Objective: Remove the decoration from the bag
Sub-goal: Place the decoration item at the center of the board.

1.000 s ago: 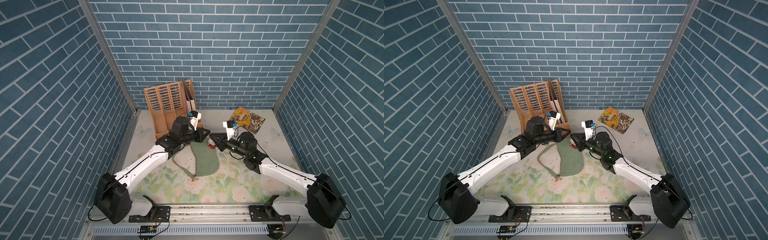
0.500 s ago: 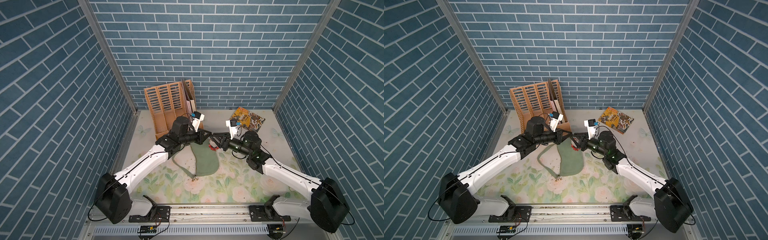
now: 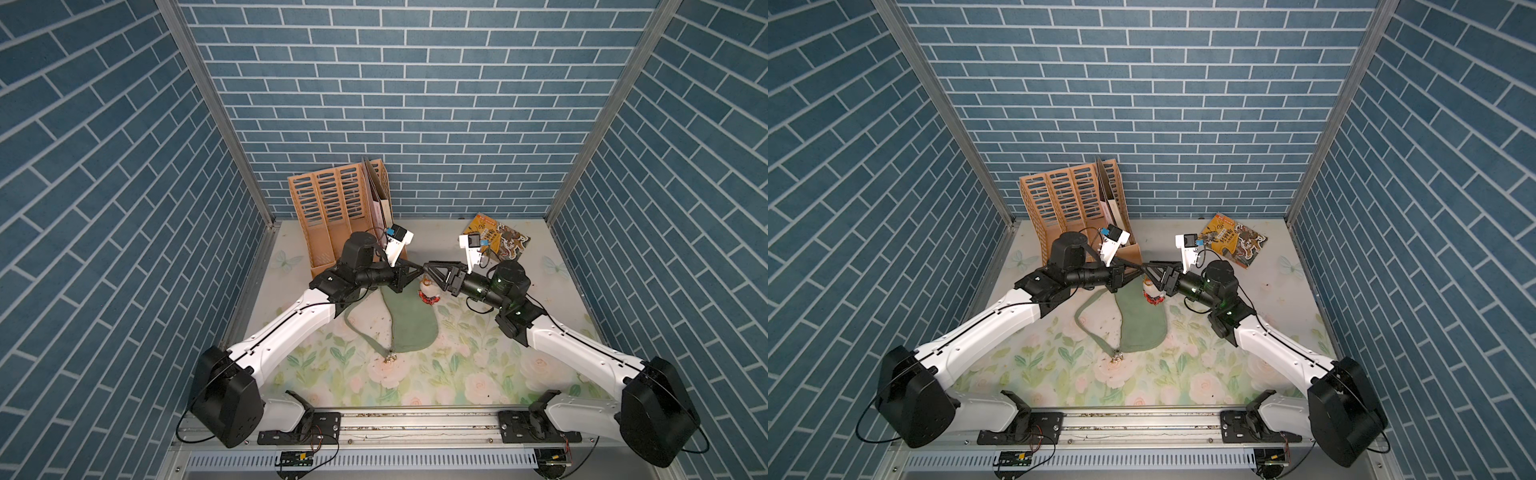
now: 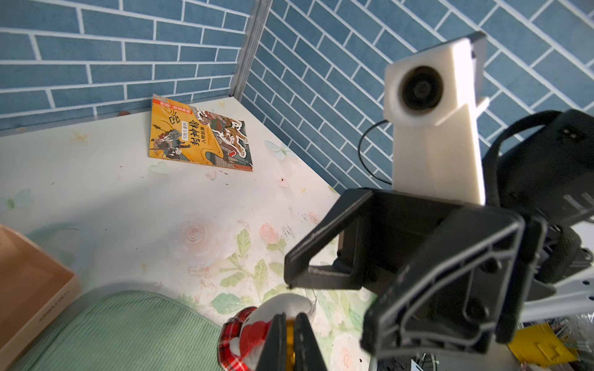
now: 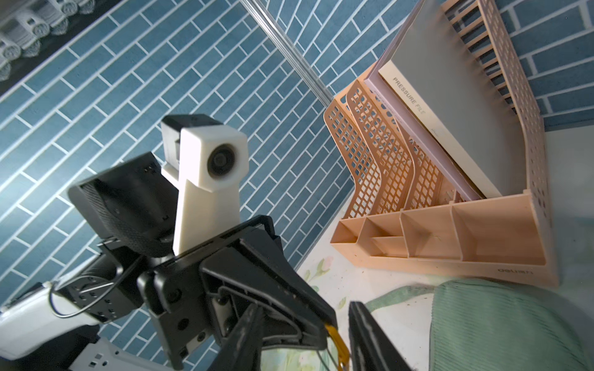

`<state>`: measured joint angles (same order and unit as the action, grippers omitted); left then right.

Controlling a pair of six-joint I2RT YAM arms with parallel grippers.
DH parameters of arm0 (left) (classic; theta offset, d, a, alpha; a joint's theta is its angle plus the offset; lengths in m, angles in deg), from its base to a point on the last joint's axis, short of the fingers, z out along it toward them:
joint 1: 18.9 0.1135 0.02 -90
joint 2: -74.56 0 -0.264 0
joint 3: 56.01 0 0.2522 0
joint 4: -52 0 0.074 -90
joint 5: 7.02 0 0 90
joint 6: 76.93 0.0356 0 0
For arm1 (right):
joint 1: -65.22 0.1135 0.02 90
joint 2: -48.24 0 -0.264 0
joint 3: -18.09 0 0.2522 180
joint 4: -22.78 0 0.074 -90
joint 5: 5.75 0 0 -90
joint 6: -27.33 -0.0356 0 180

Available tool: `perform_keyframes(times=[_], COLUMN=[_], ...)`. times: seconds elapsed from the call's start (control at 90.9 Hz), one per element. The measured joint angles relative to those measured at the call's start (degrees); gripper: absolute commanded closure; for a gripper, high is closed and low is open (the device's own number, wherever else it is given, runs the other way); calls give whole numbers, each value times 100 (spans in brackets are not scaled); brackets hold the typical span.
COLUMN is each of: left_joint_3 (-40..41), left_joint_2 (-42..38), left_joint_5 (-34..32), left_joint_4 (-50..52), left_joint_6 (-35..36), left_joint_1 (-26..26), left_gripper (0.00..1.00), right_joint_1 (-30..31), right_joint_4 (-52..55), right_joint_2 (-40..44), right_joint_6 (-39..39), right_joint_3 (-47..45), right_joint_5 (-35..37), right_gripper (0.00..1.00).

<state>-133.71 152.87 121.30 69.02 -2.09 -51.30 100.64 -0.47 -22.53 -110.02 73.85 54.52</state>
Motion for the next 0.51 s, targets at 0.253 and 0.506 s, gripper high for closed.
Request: perform_keyframes(times=[0.253, 0.506], left_joint_3=[-74, -448], left_joint_2=[177, 859], left_joint_5=[452, 439], left_joint_4=[24, 149], left_joint_6=[455, 697], left_joint_1=[142, -369], left_gripper=[100, 100], right_joint_1=[-492, -1185], right_joint_4=[-210, -131], right_joint_2=[7, 68], right_joint_6=[-363, -542], right_joint_3=[-343, -837], right_joint_5=[17, 267], right_gripper=[52, 52])
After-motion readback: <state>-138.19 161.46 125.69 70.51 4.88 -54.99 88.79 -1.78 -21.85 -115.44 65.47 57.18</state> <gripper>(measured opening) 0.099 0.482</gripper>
